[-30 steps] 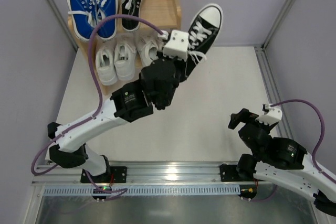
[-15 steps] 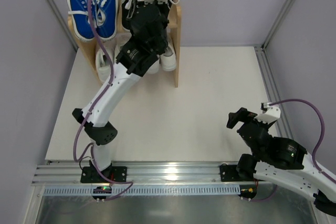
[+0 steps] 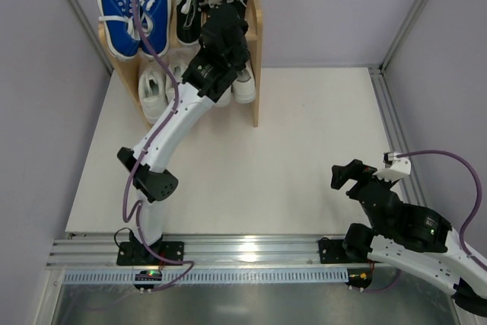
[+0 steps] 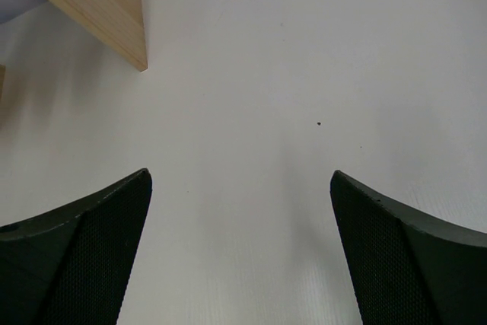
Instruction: Place and organize the shoes onto the shoe shelf
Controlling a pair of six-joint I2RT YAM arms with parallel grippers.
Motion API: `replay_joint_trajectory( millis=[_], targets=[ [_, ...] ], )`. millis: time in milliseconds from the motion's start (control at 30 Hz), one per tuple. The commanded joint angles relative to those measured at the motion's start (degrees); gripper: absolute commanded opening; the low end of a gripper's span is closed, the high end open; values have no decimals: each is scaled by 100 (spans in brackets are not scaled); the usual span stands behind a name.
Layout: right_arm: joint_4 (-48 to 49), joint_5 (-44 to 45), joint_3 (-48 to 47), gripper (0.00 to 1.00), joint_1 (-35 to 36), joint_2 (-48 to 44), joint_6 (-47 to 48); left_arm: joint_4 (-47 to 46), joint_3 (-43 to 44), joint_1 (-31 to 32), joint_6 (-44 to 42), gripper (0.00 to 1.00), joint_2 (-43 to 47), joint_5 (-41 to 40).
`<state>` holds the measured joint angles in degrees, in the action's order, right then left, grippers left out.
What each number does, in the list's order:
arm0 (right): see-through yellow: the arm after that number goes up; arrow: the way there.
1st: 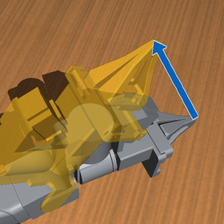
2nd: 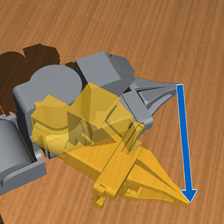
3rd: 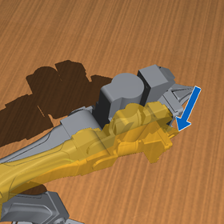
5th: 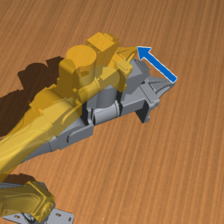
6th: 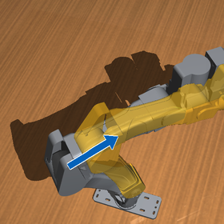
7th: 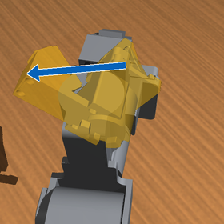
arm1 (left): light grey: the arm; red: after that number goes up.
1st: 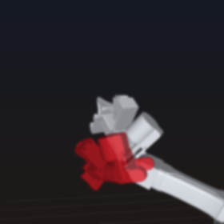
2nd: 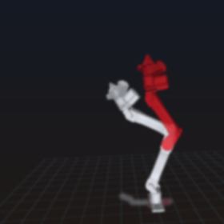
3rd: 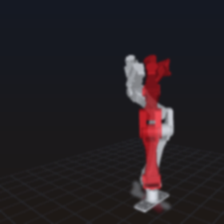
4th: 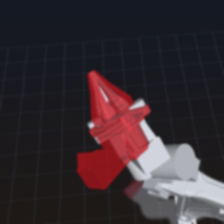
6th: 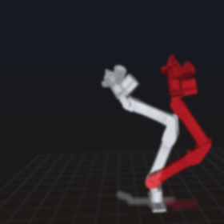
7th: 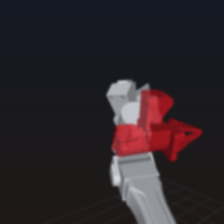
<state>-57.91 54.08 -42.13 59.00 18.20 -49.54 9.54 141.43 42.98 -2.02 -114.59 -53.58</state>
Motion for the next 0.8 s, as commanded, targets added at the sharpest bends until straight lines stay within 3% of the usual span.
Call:
replay_joint_trajectory(
  millis=[0,333,767],
  targets=[
    [244,-38,47,100,-12,-132,277,-1192,315,-88,711,0,138,-171],
    [359,-100,100,100,-12,-264,392,-400,500,-132,2091,0,-99,-12],
    [482,-109,170,100,-12,-308,515,127,333,-132,2496,0,217,120]
  ],
)
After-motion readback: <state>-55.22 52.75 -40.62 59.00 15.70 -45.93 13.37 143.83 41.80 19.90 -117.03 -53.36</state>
